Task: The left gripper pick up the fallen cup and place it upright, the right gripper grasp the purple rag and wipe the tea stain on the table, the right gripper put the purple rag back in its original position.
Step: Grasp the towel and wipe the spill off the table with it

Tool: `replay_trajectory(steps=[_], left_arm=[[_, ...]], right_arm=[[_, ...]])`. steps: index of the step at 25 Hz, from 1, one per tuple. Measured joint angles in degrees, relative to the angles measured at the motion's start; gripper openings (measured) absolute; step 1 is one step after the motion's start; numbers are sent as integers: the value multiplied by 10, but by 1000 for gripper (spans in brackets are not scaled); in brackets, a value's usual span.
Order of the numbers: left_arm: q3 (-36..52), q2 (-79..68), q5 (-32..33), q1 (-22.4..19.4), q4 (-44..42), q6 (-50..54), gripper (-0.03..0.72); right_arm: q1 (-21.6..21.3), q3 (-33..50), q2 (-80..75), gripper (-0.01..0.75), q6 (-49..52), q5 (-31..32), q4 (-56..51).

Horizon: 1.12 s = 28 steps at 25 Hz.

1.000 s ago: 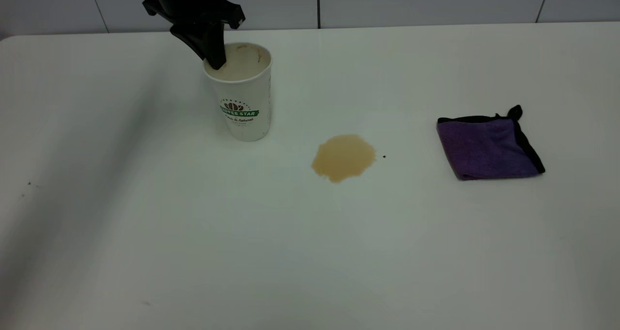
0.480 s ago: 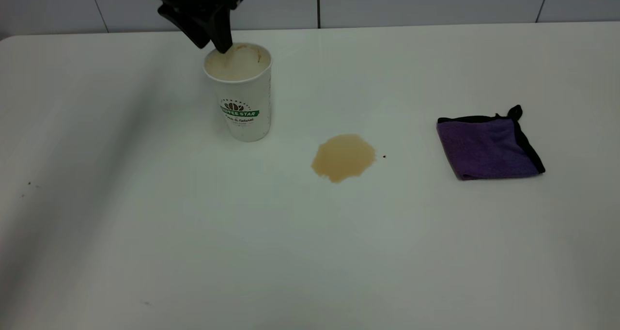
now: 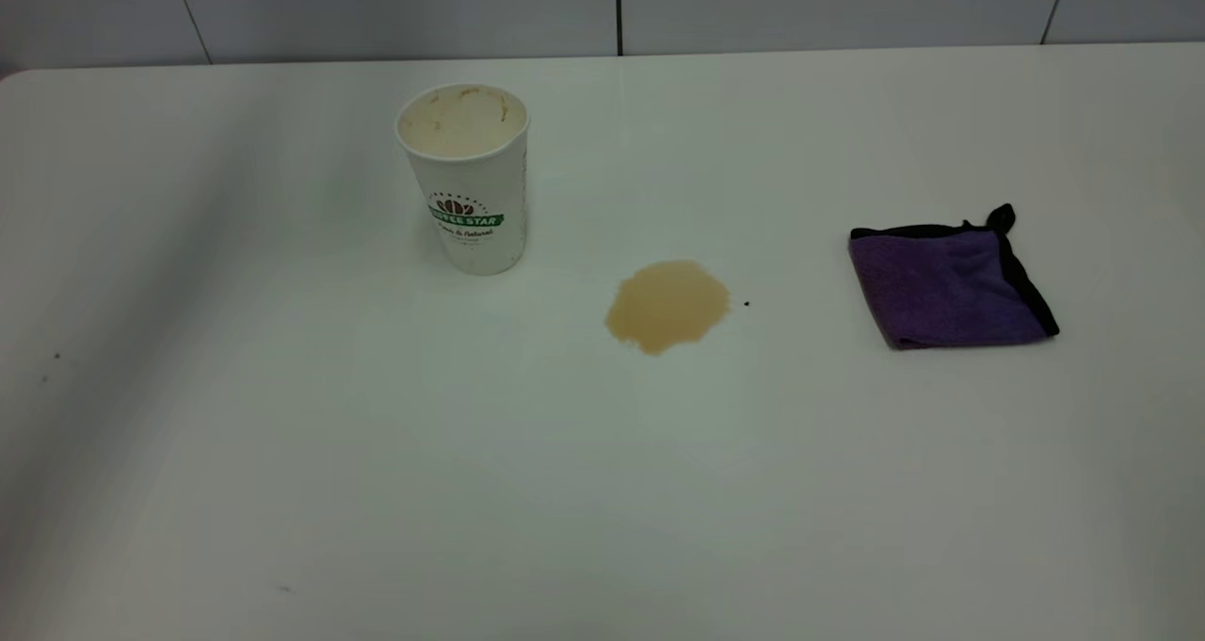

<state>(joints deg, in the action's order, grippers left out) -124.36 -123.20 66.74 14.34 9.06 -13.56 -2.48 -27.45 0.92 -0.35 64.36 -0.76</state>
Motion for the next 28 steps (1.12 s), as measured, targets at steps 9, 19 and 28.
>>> replay_trajectory(steps=[9,19,28], left_arm=[[51,187,0,0,-6,46,468],[432,436,0,0,-6,50,469],[771,636,0,0,-38,51,469]], right_arm=[[0,0,0,532,0,0,0],[0,0,0,532,3,0,0],[0,0,0,532,0,0,0]])
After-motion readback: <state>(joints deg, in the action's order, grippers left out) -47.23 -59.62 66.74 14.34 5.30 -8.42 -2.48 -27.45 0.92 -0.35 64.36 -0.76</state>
